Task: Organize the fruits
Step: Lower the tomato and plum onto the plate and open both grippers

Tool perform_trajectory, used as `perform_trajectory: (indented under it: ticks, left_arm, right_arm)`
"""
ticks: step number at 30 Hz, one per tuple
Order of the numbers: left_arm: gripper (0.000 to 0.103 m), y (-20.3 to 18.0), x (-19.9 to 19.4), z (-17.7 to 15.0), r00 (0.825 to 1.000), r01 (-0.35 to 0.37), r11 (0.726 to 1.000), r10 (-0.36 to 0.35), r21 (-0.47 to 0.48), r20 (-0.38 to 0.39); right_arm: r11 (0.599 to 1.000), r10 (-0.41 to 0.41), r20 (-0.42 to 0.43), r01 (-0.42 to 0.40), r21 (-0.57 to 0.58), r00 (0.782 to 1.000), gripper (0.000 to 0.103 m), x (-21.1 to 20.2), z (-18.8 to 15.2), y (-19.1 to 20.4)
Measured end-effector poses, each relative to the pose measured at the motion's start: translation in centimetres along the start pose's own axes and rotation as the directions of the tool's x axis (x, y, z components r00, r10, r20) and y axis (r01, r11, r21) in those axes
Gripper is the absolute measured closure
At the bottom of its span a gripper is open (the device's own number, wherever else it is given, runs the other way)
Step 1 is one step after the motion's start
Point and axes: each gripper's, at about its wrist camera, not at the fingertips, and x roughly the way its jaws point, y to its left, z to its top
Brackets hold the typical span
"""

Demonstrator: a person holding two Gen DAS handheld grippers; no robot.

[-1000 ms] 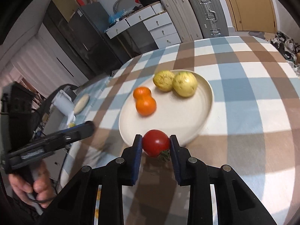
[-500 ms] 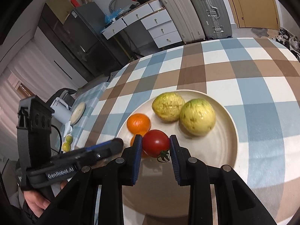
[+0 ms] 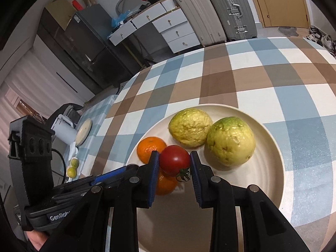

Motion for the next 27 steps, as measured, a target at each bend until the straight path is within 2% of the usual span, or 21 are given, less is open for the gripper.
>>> perform_trajectory:
  ticks: [5, 7, 9, 11, 12, 14, 17, 21, 24, 27]
  left_arm:
    - [0.078, -0.4, 0.0, 0.0, 1.0, -0.005, 1.0, 0.005, 0.021, -0.011]
    - [0.059, -0.5, -0.2, 0.0, 0.999, 0.029, 0.999, -0.029, 0.028, -0.014]
    - [0.052, -0.6, -0.8, -0.1, 0.999, 0.041, 0.999, -0.041, 0.019, 0.007]
    - [0.033, -0.8, -1.6, -0.2, 0.999, 0.029, 0.999, -0.029, 0.014, 0.025]
    - [0.018, -0.8, -2.1, -0.2, 0.999, 0.013, 1.0, -0.013, 0.01, 0.042]
    - [0.016, -0.8, -3.4, -0.4, 0.997, 0.007, 1.0, -0.007, 0.002, 0.081]
    - [0.016, -0.7, -5.1, -0.7, 0.995, 0.005, 1.0, -0.003, -0.014, 0.1]
    - [0.014, -1.5, -8.2, -1.9, 0.986, -0.039, 0.999, 0.037, 0.008, 0.161]
    - [0.007, -2.9, -10.9, -3.9, 0.968, -0.125, 0.991, 0.112, 0.046, 0.224]
    - [0.005, -4.0, -13.5, -5.9, 0.946, -0.17, 0.982, 0.141, 0.078, 0.291]
  right_arm:
    - [0.999, -0.028, -0.004, 0.028, -0.019, 1.0, 0.073, 0.6, 0.4, 0.2]
    - [0.999, -0.031, -0.006, 0.03, -0.016, 1.0, 0.069, 0.7, 0.5, 0.2]
    - [0.999, -0.03, -0.005, 0.03, -0.015, 1.0, 0.057, 0.5, 0.5, 0.3]
    - [1.0, -0.002, 0.013, 0.002, 0.0, 1.0, 0.054, -0.3, 0.4, 0.2]
    - [1.0, 0.005, 0.022, -0.005, -0.001, 1.0, 0.052, -0.7, 0.4, 0.2]
    - [1.0, 0.006, 0.049, -0.007, 0.005, 0.999, 0.051, -2.0, 0.2, 0.3]
    - [0.999, 0.026, 0.074, -0.028, 0.026, 0.997, 0.05, -4.2, -0.4, 0.1]
    - [0.999, 0.016, 0.135, -0.023, 0.048, 0.991, 0.03, -8.2, -1.6, -0.2]
    - [0.998, -0.001, 0.182, -0.009, 0.054, 0.983, 0.016, -11.1, -2.9, -0.2]
    - [0.999, -0.012, 0.214, 0.003, 0.044, 0.977, 0.009, -13.5, -4.3, 0.2]
